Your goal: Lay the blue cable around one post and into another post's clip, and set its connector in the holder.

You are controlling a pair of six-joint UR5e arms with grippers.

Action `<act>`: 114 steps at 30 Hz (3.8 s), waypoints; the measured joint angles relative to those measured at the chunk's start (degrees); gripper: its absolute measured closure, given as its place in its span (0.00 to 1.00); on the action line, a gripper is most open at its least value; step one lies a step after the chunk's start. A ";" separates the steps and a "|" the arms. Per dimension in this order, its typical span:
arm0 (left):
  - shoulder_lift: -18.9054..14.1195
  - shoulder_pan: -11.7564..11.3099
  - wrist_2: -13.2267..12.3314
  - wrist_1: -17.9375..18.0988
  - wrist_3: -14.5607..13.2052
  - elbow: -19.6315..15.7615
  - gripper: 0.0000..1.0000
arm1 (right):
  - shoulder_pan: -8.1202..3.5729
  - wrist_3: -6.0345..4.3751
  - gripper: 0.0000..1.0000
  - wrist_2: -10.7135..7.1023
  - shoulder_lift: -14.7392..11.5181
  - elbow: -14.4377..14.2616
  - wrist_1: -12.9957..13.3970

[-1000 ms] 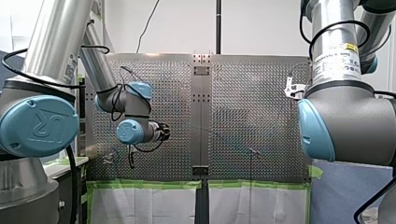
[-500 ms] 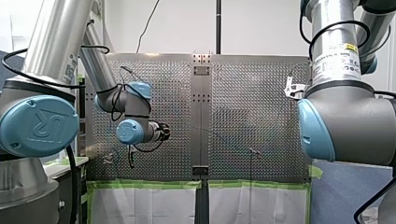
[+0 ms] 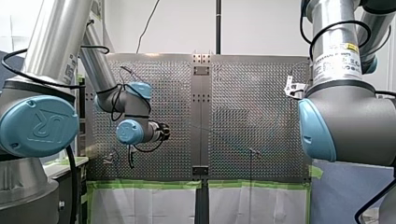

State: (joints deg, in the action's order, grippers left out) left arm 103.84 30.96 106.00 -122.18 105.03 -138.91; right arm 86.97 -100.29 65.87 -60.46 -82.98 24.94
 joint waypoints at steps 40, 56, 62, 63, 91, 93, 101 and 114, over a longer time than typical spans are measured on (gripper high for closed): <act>-0.01 -0.33 0.02 0.01 0.00 -0.01 0.00 | 0.17 0.32 0.16 0.30 0.29 -0.04 0.43; 0.00 -0.44 0.03 0.09 0.00 0.00 0.00 | 0.18 -0.05 0.01 0.38 0.31 -0.06 0.67; -0.01 -0.57 -0.01 0.09 0.00 0.00 0.00 | 0.16 -0.22 0.01 0.17 0.31 -0.05 0.86; -0.01 -0.60 -0.02 0.09 0.00 0.00 0.00 | 0.16 -0.31 0.01 0.08 0.30 -0.05 0.86; 0.00 -0.97 -0.05 0.09 0.00 -0.02 0.00 | -0.27 -1.94 0.01 -2.77 0.30 -0.04 0.67; 0.00 -0.97 -0.03 0.09 0.00 -0.02 0.00 | -0.27 -1.94 0.01 -2.76 0.30 -0.03 0.68; -0.01 -0.97 -0.04 0.08 -0.01 -0.02 0.00 | -0.28 -1.95 0.01 -2.76 0.30 -0.04 0.67; -0.01 -0.97 0.00 0.00 -0.01 -0.02 0.00 | -0.28 -1.94 0.01 -2.77 0.30 -0.04 0.67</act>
State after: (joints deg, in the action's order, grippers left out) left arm 103.83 29.99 105.99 -122.18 105.02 -138.93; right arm 86.69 -102.24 63.10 -60.16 -83.02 25.61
